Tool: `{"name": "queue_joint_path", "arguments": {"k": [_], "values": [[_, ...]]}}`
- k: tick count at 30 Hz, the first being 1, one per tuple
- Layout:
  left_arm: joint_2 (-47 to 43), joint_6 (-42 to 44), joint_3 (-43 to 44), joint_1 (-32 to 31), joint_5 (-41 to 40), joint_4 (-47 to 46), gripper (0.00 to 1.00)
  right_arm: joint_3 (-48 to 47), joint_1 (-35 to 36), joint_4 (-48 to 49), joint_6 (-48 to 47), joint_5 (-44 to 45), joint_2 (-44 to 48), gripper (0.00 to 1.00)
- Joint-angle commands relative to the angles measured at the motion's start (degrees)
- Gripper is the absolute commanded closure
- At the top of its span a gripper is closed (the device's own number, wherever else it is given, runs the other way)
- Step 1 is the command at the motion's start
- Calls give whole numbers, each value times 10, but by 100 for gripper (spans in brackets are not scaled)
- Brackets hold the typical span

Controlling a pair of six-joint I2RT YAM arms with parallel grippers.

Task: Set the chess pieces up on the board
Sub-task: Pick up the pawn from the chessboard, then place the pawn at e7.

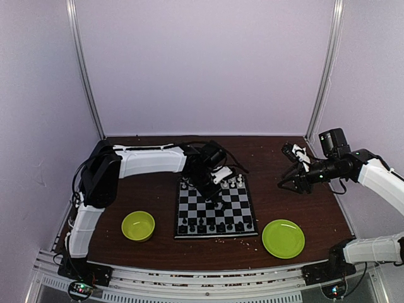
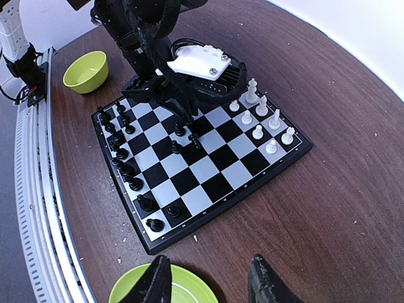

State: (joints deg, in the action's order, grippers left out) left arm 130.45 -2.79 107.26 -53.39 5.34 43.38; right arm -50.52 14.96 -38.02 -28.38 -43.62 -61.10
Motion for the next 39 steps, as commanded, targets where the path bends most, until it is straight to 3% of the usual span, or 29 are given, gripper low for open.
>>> {"name": "queue_joint_path", "arguments": {"k": [1, 6, 15, 22, 39], "values": [[8, -2, 0, 4, 8, -1, 93, -11, -4, -8, -6, 6, -1, 60], [-7, 3, -10, 4, 1, 14, 96, -12, -4, -8, -6, 6, 0, 60], [-95, -6, -105, 3, -13, 8, 98, -11, -4, -7, -5, 5, 1, 60], [-143, -7, -175, -10, 45, -37, 98, -12, -3, -8, -4, 4, -1, 60], [-120, 11, -160, -42, 105, -41, 98, -11, -4, -7, -3, 4, 5, 60]]}}
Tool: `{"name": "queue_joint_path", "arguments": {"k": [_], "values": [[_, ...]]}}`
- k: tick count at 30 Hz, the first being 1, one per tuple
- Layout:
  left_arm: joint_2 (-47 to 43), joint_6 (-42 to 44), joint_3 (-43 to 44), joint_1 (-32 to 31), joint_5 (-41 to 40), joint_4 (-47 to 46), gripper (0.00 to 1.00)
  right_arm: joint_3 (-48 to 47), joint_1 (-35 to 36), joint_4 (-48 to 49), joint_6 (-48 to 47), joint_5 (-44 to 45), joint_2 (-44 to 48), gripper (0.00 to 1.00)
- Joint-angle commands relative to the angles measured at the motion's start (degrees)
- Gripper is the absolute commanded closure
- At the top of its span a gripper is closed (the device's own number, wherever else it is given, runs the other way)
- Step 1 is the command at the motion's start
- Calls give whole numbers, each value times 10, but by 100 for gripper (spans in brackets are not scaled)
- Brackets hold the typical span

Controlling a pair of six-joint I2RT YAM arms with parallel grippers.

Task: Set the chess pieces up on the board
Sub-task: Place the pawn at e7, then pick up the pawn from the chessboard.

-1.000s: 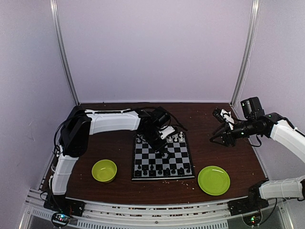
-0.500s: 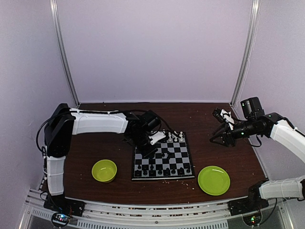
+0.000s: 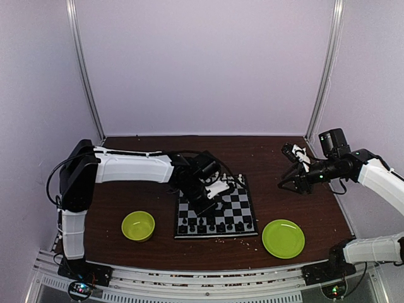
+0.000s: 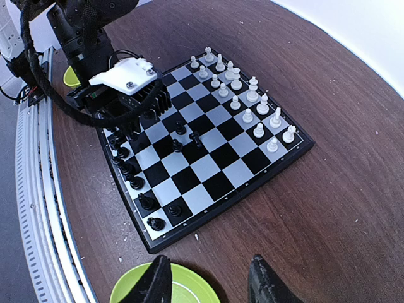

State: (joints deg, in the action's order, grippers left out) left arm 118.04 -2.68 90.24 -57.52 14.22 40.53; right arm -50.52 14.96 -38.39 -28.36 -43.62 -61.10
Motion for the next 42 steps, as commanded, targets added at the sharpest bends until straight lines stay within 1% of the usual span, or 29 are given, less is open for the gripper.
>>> {"name": "queue_joint_path", "arguments": {"k": [1, 13, 16, 18, 19, 21, 25, 29, 33, 37, 42], "values": [[5, 10, 11, -1, 16, -13, 98, -11, -4, -4, -3, 4, 5, 60], [30, 11, 22, -1, 9, -13, 96, -12, -4, -4, -4, 4, 4, 60], [34, 12, 25, -1, 7, -8, 92, -12, -4, -4, -4, 4, 2, 60], [33, 13, 28, -1, 6, -4, 87, -11, -3, -5, -4, 4, 2, 60], [27, 17, 32, -1, 5, 5, 82, -11, -4, -5, -4, 4, 1, 60], [17, 20, 37, -1, 1, 13, 79, -11, -4, -5, -4, 4, 1, 60], [-3, 24, 53, 0, -14, 21, 76, -12, -3, -5, -4, 3, 0, 60], [-2, 23, 70, 4, -37, 18, 72, -12, -4, -4, -4, 4, 1, 60], [19, 1, 89, 16, -74, 8, 69, -11, -4, -4, -4, 5, 3, 60], [52, -13, 126, 25, -96, 7, 67, -12, -4, -5, -4, 5, 1, 60], [82, -14, 156, 31, -86, 10, 66, -11, -4, -5, -6, 5, 1, 60]]}}
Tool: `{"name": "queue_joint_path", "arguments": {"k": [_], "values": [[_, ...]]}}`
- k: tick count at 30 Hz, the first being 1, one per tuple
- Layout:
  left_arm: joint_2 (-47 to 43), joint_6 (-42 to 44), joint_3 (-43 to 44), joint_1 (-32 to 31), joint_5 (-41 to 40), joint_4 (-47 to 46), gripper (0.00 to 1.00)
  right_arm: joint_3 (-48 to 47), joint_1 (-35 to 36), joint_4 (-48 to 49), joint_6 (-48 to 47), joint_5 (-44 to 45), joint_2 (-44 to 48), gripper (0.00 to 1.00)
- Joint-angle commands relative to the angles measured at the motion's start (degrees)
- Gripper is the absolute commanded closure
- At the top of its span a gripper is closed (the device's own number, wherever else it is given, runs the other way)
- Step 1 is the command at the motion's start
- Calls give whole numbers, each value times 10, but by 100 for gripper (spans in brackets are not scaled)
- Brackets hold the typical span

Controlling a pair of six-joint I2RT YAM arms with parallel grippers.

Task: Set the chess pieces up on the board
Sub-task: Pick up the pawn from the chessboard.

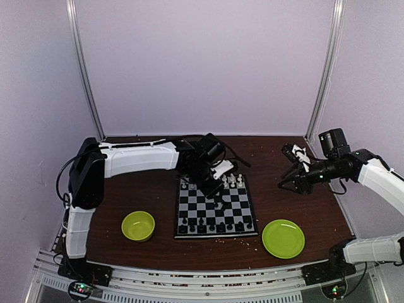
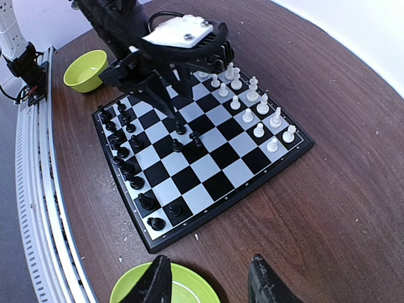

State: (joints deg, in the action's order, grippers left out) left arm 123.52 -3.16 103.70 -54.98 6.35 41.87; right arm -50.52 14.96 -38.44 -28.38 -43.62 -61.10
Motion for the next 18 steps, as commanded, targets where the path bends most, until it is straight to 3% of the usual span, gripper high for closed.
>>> {"name": "queue_joint_path", "arguments": {"k": [1, 7, 18], "values": [[32, -8, 25, 7, -5, -2, 65, -12, -4, -5, -6, 6, 1, 60], [52, -6, 33, 12, 14, 6, 69, -12, -4, -6, -8, 7, 0, 60], [68, -5, 34, 12, 27, 6, 87, -13, -4, -8, -10, 6, -3, 60]]}}
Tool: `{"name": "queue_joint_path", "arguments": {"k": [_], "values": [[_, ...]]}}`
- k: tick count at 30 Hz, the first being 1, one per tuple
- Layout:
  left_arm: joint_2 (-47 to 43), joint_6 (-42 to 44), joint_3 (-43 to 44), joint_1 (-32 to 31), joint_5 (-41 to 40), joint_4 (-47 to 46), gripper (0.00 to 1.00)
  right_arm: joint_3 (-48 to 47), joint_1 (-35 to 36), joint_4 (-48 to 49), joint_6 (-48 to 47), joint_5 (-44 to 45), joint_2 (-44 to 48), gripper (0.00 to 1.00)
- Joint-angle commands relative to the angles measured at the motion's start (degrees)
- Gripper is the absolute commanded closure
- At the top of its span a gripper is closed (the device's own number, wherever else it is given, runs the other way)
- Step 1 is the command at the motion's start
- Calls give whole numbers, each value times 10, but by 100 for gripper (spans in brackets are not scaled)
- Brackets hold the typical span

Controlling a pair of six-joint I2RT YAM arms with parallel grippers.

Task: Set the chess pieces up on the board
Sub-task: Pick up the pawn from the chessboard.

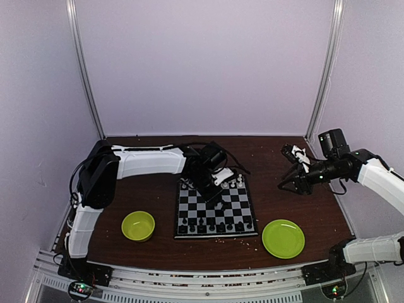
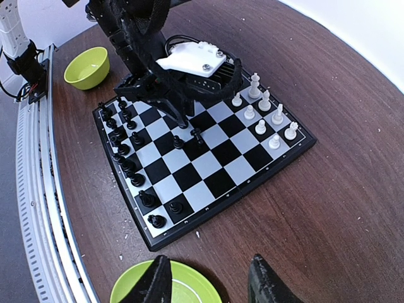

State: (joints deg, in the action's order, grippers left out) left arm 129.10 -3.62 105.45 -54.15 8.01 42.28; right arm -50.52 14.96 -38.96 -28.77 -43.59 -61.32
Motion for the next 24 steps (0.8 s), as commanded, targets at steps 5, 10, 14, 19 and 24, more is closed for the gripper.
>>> {"name": "queue_joint_path", "arguments": {"k": [5, 10, 14, 19, 24], "values": [[8, 3, 13, 4, 14, 13, 80, -13, -4, -3, -6, 7, -1, 60], [-1, 5, -2, 4, 12, 13, 83, -13, -4, -3, -6, 7, -1, 60], [-7, 6, -8, 4, 15, 13, 90, -13, -3, -3, -6, 7, -1, 60], [-18, 4, -8, 4, 18, 14, 96, -13, -4, -3, -5, 7, -1, 60], [-53, 8, -23, -6, 29, 16, 97, -12, -4, -2, -4, 7, 1, 60]]}}
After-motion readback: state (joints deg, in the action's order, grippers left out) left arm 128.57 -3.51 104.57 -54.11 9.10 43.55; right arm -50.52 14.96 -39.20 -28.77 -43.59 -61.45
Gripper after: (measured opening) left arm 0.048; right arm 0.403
